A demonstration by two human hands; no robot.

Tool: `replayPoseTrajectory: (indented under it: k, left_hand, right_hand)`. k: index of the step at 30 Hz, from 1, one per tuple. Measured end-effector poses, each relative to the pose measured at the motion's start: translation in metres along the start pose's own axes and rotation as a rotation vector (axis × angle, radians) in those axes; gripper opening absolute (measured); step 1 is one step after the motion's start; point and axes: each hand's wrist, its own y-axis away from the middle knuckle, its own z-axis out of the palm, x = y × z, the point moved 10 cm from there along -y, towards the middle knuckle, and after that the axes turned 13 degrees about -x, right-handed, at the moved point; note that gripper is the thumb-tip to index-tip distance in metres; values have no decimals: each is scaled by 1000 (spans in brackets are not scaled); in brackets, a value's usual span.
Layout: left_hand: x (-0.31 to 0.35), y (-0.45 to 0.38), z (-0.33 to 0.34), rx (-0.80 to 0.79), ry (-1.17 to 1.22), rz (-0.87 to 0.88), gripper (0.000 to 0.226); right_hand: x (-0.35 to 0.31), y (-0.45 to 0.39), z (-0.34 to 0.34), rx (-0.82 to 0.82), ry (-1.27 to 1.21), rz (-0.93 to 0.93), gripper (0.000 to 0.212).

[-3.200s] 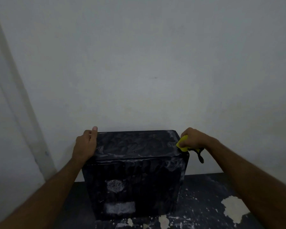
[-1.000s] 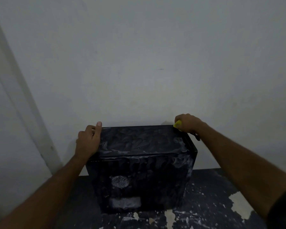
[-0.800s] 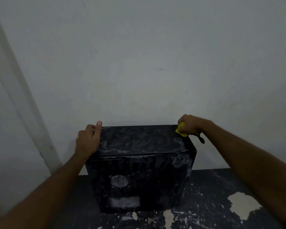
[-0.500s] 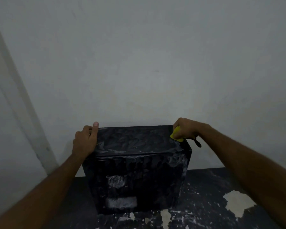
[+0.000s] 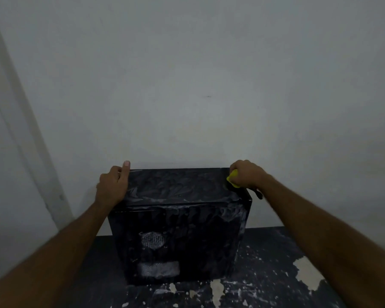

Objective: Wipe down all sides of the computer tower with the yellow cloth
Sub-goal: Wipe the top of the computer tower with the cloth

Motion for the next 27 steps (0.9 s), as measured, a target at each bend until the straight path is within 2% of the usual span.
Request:
replayPoseTrajectory:
  k: [2, 7, 12, 13, 16, 17, 19, 21, 23, 27]
  left_hand:
    - [0, 0, 0, -4, 0, -6, 69]
    - [-1, 1, -1, -3, 13, -11, 70]
    - [0, 1, -2, 2, -5, -9, 75]
    - [-1, 1, -3, 2, -4, -11, 76]
    - [-1, 2, -3, 6, 1, 0, 78]
    - [1, 2, -3, 10, 2, 5, 77]
    - [2, 3, -3, 17, -6, 8, 78]
    - [2, 4, -3, 15, -13, 2, 83]
    - [2, 4, -3, 11, -15, 5, 85]
    - [1, 3, -1, 5, -22, 10, 77]
  right_hand:
    - [-3, 1, 3, 91, -4, 5, 7]
    - [5, 11, 13, -180, -147, -44, 12]
    - [8, 9, 8, 96, -81, 32, 9]
    - [4, 10, 10, 57, -92, 8, 9]
    - [0, 23, 19, -195, -141, -61, 8]
    - [1, 27, 19, -222, -149, -59, 7]
    - [5, 27, 16, -151, -122, -23, 12]
    - [4, 27, 12, 11, -41, 29, 21]
    - [-2, 30, 15, 53, -20, 0, 20]
    - [-4, 41, 24, -170, -120, -88, 14]
